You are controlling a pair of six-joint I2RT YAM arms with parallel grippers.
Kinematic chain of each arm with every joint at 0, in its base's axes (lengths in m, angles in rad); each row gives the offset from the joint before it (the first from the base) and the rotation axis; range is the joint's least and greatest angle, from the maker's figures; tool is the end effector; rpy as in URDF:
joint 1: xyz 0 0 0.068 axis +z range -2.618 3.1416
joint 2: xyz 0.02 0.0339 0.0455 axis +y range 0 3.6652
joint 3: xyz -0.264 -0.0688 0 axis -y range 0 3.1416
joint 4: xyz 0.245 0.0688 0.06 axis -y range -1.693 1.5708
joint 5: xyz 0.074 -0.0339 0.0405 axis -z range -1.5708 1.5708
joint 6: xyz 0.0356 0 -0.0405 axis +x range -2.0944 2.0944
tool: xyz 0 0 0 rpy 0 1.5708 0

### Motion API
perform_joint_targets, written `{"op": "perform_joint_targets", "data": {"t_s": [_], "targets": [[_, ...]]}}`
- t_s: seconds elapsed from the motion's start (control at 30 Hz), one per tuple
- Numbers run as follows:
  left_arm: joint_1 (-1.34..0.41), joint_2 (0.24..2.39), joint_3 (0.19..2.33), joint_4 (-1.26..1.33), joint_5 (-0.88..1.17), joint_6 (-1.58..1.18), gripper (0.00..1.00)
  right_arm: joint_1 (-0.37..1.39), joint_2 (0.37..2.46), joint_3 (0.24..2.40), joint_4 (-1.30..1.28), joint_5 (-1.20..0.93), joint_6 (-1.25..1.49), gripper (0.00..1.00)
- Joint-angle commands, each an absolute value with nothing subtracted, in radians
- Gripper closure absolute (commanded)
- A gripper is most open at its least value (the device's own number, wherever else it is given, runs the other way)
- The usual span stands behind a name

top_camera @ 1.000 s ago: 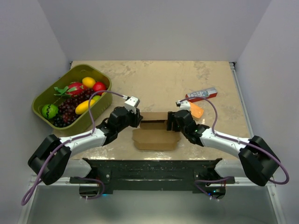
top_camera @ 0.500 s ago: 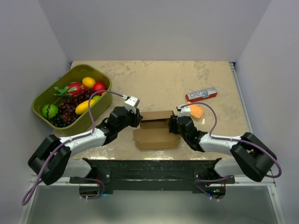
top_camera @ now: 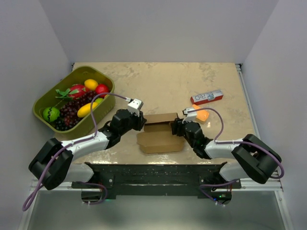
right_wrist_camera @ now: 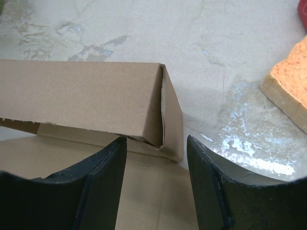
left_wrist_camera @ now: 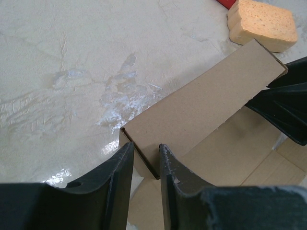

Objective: Fold the paper box

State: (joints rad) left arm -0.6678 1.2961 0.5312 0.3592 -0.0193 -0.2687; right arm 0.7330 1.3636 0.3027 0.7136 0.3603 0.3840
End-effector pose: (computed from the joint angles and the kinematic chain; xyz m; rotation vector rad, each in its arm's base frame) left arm 0.2104 -0.1650 0.1980 0.3886 1.9866 -0.5845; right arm 0.1857 0.1503 0.1508 -0.0908 1.9142 0.4131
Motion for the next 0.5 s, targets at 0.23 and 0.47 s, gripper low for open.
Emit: {"op": "perform_joint_targets", "data": {"t_s": [0.23, 0.47], "targets": [[-0.660, 1.312, 0.545, 0.322, 0.017, -0.256, 0.68, 0.738, 1.448, 0.301, 0.942, 0.336, 0.282, 0.46], [-0.660, 1.312, 0.546, 0.328, 0.026, -0.262, 0.68, 0.738, 1.486, 0.324, 0.950, 0.357, 0.291, 0.65]]}}
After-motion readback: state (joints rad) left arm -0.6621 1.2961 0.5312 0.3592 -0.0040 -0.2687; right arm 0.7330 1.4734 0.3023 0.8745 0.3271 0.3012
